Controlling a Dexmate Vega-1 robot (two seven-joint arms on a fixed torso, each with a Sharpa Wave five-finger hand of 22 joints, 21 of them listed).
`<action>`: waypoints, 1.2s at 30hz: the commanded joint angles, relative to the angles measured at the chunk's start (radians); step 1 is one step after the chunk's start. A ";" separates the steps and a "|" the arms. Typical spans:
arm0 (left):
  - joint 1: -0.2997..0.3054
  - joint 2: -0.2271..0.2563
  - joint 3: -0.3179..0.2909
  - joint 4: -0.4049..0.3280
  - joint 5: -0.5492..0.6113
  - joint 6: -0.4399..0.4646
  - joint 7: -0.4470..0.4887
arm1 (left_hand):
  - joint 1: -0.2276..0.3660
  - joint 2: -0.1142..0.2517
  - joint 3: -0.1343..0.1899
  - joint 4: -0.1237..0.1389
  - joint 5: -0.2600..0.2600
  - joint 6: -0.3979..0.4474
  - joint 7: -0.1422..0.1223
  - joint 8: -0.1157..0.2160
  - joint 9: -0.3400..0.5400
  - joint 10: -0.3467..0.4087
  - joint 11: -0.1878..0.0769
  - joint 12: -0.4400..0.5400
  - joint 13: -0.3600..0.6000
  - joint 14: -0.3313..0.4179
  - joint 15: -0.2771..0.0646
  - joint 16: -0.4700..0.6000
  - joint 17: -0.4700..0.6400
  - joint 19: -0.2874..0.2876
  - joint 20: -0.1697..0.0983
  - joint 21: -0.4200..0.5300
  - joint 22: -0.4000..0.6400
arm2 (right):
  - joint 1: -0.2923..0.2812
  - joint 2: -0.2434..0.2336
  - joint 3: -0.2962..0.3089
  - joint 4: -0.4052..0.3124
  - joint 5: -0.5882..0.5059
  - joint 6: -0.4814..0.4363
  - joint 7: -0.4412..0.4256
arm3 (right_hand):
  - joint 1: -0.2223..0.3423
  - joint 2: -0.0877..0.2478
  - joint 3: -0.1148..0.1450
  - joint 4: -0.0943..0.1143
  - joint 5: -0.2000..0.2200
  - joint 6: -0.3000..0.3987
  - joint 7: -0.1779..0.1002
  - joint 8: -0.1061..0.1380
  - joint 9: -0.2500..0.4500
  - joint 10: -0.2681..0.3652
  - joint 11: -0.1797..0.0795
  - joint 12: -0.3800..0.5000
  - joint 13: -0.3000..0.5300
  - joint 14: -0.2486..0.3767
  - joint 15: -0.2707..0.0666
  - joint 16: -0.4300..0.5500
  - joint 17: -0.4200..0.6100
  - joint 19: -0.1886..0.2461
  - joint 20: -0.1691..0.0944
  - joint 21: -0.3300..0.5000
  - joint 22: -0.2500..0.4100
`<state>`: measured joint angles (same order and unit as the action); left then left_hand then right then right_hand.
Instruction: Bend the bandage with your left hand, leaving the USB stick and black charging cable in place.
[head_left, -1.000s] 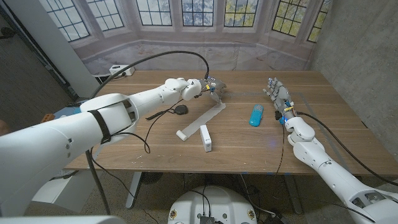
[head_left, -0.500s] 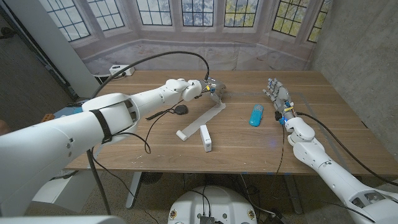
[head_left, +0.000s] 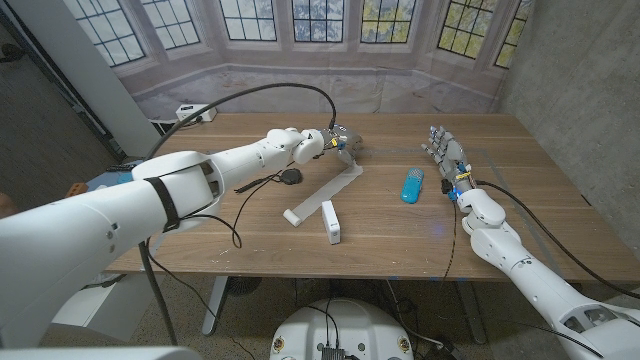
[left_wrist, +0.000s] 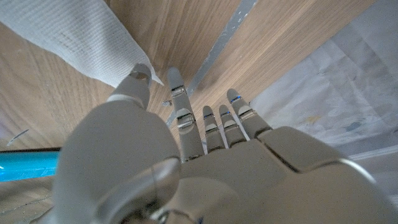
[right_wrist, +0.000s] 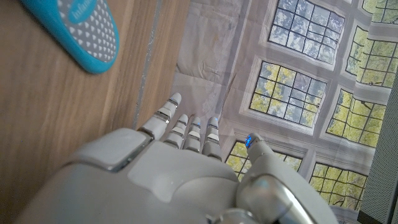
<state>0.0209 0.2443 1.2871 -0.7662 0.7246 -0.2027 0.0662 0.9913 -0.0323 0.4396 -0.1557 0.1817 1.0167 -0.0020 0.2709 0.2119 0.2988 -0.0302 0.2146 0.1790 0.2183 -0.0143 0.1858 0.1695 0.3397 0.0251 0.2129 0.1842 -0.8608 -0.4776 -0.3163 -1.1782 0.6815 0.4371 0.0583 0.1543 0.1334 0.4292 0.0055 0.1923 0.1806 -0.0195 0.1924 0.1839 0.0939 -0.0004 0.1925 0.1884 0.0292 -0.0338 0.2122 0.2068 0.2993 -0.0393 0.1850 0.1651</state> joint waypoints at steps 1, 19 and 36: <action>-0.002 -0.017 0.009 0.018 -0.002 -0.001 0.009 | 0.001 0.005 -0.005 0.000 0.009 0.011 -0.002 0.006 0.003 0.013 0.003 0.004 0.004 0.010 -0.001 0.005 0.003 0.011 -0.001 0.006 0.002 | -0.006 0.000 0.003 0.003 0.006 0.006 0.006 | 0.014 0.016 0.000 -0.005 -0.001 0.008 -0.002 0.002 0.002 0.005 0.005 0.006 0.003 0.011 -0.006 0.003 0.004 0.012 -0.047 0.004 0.002; 0.004 -0.026 0.019 0.008 0.003 0.018 0.028 | 0.017 0.010 -0.020 -0.002 0.011 0.072 -0.011 0.032 0.022 0.061 -0.020 0.009 0.004 0.038 -0.011 0.007 0.003 0.025 -0.003 0.010 0.003 | -0.018 0.004 0.007 0.007 0.012 0.016 0.007 | 0.014 0.016 -0.001 -0.005 -0.002 0.009 0.000 0.002 0.002 0.007 0.006 0.006 0.003 0.012 -0.006 0.004 0.005 0.012 -0.046 0.004 0.002; 0.026 0.009 0.015 -0.061 0.017 0.062 0.000 | 0.039 0.012 -0.037 -0.004 0.014 0.141 -0.017 0.082 0.065 0.108 -0.033 0.009 0.006 0.068 -0.028 0.007 0.004 0.046 -0.005 0.016 0.004 | -0.020 0.013 0.005 0.017 0.017 0.022 0.014 | 0.010 0.013 -0.001 -0.003 -0.002 0.007 0.000 0.000 0.001 0.005 0.009 0.005 0.003 0.013 -0.007 0.003 0.005 0.013 -0.046 0.004 0.002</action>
<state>0.0333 0.2320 1.3050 -0.7831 0.7333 -0.1673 0.0960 1.0175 -0.0170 0.4064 -0.1585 0.1888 1.1523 -0.0163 0.3476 0.2721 0.3989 -0.0623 0.2224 0.1789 0.2756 -0.0430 0.1858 0.1695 0.3789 0.0215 0.2190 0.1840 -0.8779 -0.4685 -0.3102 -1.1639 0.6954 0.4562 0.0696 0.1570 0.1306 0.4291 0.0056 0.1923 0.1805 -0.0196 0.1924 0.1836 0.0939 -0.0005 0.1925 0.1884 0.0346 -0.0392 0.2122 0.2067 0.3086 -0.0412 0.1850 0.1651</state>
